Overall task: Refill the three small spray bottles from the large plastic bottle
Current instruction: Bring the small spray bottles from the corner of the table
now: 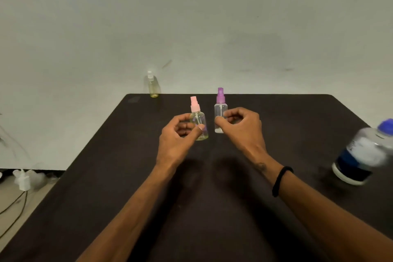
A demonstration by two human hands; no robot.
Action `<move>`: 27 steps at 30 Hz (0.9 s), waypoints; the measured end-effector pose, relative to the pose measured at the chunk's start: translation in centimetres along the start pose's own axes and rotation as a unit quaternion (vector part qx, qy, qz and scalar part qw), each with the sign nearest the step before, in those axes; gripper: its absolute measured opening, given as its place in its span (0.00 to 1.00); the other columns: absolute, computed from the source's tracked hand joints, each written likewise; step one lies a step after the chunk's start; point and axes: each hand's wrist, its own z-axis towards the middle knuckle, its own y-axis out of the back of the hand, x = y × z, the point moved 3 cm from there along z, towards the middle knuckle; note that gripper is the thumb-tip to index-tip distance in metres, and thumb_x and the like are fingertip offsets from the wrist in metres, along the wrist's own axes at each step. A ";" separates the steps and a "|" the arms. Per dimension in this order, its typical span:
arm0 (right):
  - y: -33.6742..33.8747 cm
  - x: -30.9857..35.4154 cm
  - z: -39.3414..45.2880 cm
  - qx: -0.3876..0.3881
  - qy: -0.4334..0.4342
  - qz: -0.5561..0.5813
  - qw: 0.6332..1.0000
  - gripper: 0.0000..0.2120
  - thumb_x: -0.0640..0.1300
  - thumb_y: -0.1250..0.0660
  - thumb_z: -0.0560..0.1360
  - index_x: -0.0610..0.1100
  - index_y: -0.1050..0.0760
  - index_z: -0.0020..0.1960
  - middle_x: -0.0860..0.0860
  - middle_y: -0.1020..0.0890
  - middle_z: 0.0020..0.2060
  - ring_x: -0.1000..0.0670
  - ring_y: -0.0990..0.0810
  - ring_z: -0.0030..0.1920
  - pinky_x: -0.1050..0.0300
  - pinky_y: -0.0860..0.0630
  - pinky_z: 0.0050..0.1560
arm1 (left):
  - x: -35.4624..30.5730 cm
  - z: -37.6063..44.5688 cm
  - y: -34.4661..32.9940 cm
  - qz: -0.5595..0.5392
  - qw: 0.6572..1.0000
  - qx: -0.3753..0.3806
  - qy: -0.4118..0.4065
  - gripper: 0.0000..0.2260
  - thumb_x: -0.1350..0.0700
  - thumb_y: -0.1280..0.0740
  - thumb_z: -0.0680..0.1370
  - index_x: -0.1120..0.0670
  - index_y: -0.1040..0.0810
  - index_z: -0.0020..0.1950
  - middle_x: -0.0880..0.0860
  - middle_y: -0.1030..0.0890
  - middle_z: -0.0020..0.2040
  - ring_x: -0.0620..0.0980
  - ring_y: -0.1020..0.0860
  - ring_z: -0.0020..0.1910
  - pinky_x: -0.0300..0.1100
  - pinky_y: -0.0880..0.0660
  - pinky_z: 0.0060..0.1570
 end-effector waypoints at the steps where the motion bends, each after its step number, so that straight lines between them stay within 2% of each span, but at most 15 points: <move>1: 1.4 -0.4 -0.9 -0.008 -0.001 -0.003 1.000 0.09 0.48 0.21 0.70 0.46 0.17 0.46 0.53 0.15 0.38 0.57 0.17 0.38 0.66 0.20 0.40 | -0.2 -0.8 -0.9 -0.004 1.000 0.011 -0.002 0.17 0.54 0.21 0.75 0.48 0.19 0.63 0.47 0.14 0.52 0.43 0.15 0.52 0.44 0.17 0.57; 6: 6.5 -2.6 -4.6 -0.022 -0.006 -0.025 0.999 0.08 0.48 0.21 0.69 0.49 0.17 0.46 0.53 0.14 0.38 0.55 0.15 0.40 0.60 0.16 0.44 | -0.5 -4.4 -4.9 0.003 0.998 0.063 -0.017 0.18 0.54 0.21 0.75 0.50 0.19 0.64 0.48 0.13 0.52 0.43 0.15 0.51 0.41 0.17 0.55; 10: 8.6 -4.3 -6.5 -0.030 -0.009 -0.049 0.998 0.09 0.49 0.21 0.69 0.49 0.17 0.47 0.54 0.14 0.38 0.56 0.16 0.37 0.58 0.17 0.43 | -0.2 -6.1 -6.6 0.007 0.997 0.078 -0.017 0.19 0.53 0.20 0.74 0.50 0.19 0.63 0.48 0.13 0.51 0.42 0.15 0.50 0.37 0.18 0.53; 16: 9.1 -5.5 -8.4 -0.006 -0.002 -0.090 0.996 0.13 0.48 0.20 0.71 0.49 0.18 0.52 0.55 0.15 0.38 0.57 0.17 0.35 0.63 0.19 0.39 | 0.5 -7.7 -7.1 0.054 0.994 0.086 -0.033 0.21 0.58 0.20 0.74 0.47 0.22 0.63 0.41 0.16 0.50 0.32 0.18 0.49 0.27 0.22 0.47; 21: 8.7 -5.8 -8.4 0.009 0.010 -0.110 0.994 0.15 0.48 0.19 0.71 0.49 0.19 0.55 0.56 0.16 0.40 0.59 0.17 0.38 0.70 0.22 0.38 | 1.0 -7.6 -7.0 0.065 0.993 0.085 -0.044 0.23 0.57 0.20 0.73 0.48 0.22 0.66 0.41 0.16 0.54 0.35 0.17 0.53 0.30 0.20 0.51; 24: 8.8 -5.9 -8.4 0.013 0.008 -0.110 0.994 0.16 0.48 0.19 0.71 0.49 0.20 0.55 0.57 0.16 0.41 0.59 0.17 0.38 0.70 0.21 0.38 | 1.3 -7.6 -7.2 0.072 0.992 0.087 -0.053 0.24 0.56 0.20 0.73 0.49 0.22 0.67 0.42 0.15 0.55 0.37 0.17 0.54 0.33 0.19 0.53; 27: 9.0 -5.8 -8.6 0.007 0.010 -0.117 0.993 0.23 0.54 0.18 0.69 0.52 0.23 0.60 0.58 0.17 0.46 0.56 0.17 0.38 0.66 0.19 0.39 | 1.6 -7.7 -7.3 0.075 0.992 0.084 -0.056 0.25 0.56 0.19 0.73 0.47 0.22 0.67 0.42 0.16 0.55 0.38 0.17 0.55 0.34 0.19 0.54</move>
